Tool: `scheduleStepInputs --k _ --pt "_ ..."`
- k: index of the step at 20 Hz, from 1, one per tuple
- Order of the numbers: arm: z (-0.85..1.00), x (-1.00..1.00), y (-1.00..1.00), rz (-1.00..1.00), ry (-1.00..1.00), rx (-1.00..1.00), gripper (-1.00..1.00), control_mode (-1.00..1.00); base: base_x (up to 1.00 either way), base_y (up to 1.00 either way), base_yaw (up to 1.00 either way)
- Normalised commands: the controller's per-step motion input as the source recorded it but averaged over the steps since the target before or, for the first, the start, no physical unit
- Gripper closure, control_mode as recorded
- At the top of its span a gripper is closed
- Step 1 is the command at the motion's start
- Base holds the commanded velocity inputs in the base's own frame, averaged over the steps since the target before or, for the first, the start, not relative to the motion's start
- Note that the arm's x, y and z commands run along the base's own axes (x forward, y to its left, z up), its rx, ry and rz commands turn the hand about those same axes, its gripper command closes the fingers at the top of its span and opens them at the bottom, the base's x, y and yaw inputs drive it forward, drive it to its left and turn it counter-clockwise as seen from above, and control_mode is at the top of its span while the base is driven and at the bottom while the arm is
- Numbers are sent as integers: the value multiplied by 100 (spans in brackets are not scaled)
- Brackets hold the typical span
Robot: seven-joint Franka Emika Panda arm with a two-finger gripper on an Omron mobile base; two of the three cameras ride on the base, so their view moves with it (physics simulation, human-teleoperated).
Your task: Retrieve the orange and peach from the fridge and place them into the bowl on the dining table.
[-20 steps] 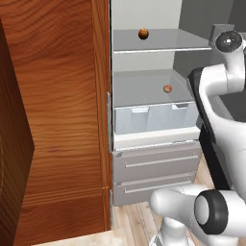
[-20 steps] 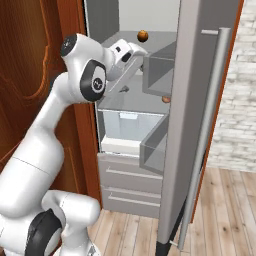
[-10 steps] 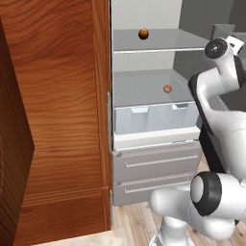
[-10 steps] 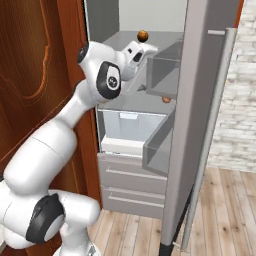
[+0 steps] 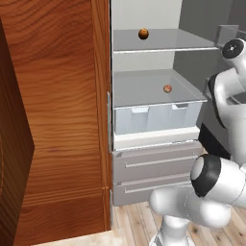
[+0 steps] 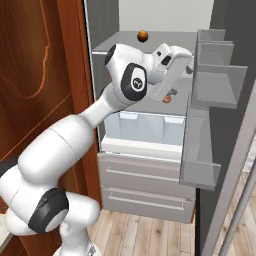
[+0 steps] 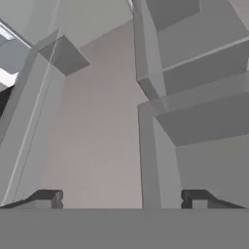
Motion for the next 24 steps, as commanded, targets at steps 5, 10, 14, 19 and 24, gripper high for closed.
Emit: scheduleStepInputs --k 5,10,14,19,24 --pt "39 -100 2 -6 -23 0 -100 -100 0 0 0" --pt "53 -69 87 -10 -39 -3 -100 -100 0 0 0" --pt "18 -32 98 -17 -35 0 -100 -100 0 0 0" --pt "9 -28 46 -19 -27 29 -100 -100 0 0 0" --pt "6 -40 1 -10 -5 55 -100 -100 0 0 0"
